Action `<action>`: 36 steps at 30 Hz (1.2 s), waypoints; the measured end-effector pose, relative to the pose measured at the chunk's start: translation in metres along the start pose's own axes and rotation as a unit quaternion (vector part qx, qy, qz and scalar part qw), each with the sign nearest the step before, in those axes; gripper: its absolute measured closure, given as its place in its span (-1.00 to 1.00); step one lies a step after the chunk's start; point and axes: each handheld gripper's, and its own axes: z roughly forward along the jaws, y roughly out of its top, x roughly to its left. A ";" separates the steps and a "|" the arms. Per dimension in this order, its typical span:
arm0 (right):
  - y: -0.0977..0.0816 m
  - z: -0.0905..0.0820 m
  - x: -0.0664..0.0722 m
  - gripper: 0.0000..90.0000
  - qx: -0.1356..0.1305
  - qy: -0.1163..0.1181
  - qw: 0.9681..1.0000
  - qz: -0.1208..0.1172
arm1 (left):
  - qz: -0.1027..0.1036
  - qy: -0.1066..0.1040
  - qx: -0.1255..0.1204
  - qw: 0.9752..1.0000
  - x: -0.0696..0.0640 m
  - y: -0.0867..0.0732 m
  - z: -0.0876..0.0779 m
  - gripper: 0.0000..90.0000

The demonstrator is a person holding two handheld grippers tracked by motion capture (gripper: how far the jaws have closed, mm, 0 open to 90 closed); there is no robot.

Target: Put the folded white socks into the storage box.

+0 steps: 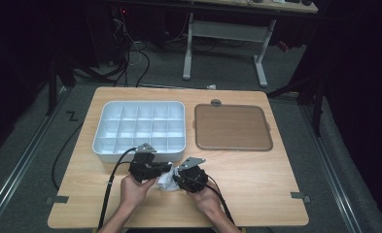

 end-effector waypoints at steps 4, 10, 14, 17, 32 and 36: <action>0.000 0.001 0.001 0.67 -0.001 0.006 1.000 0.005 | 0.009 0.005 0.005 1.000 0.000 -0.001 -0.001 0.89; 0.000 0.002 0.006 0.67 -0.005 0.016 1.000 0.005 | 0.006 0.013 0.007 1.000 0.003 -0.003 0.000 0.89; 0.000 0.002 0.008 0.67 -0.006 0.024 1.000 0.003 | 0.012 0.015 0.009 1.000 0.003 -0.004 0.001 0.89; 0.000 0.002 0.007 0.66 -0.010 0.029 0.999 0.010 | 0.011 0.013 0.006 1.000 0.004 -0.004 0.000 0.89; 0.000 -0.004 0.007 0.60 -0.017 0.031 0.999 0.008 | 0.017 0.015 0.006 1.000 0.005 -0.005 -0.002 0.89; 0.000 -0.011 0.007 0.58 -0.017 0.027 0.999 0.008 | 0.021 0.019 0.006 1.000 0.007 -0.005 -0.002 0.89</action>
